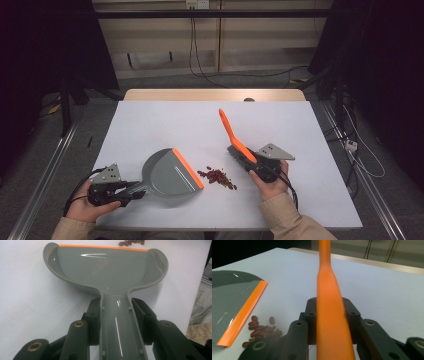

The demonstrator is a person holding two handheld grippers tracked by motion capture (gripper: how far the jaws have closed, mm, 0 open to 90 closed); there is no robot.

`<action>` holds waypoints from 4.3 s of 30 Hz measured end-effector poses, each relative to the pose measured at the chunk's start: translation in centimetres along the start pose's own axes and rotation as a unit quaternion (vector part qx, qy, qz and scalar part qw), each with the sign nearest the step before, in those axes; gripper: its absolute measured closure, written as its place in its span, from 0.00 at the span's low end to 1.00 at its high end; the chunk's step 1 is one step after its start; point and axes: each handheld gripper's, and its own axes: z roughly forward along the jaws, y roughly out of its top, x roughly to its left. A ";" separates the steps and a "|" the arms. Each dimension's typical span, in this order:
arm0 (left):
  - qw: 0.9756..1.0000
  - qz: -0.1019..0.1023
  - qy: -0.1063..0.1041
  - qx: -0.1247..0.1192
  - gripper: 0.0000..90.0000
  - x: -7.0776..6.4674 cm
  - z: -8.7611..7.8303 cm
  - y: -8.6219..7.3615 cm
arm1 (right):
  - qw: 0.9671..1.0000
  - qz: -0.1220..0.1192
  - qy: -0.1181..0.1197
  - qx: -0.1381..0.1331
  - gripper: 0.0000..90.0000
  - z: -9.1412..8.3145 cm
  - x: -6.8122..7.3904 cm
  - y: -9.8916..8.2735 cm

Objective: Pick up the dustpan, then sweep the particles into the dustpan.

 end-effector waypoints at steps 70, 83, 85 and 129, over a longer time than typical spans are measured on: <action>0.997 0.043 -0.061 0.020 0.69 -1.9 2.4 1.6 | 0.999 -0.034 -0.022 0.026 0.78 -0.9 4.0 -0.5; 0.997 0.041 -0.063 0.019 0.69 -1.9 2.4 1.7 | 0.999 -0.031 -0.033 0.019 0.78 -0.9 4.4 -0.7; 0.997 0.041 -0.063 0.019 0.69 -2.0 2.4 1.8 | 0.999 -0.028 -0.032 0.019 0.78 -0.9 4.6 -0.8; 0.997 0.018 -0.070 0.029 0.68 -3.2 4.9 2.5 | 0.996 0.082 0.023 -0.010 0.76 0.5 9.7 -1.5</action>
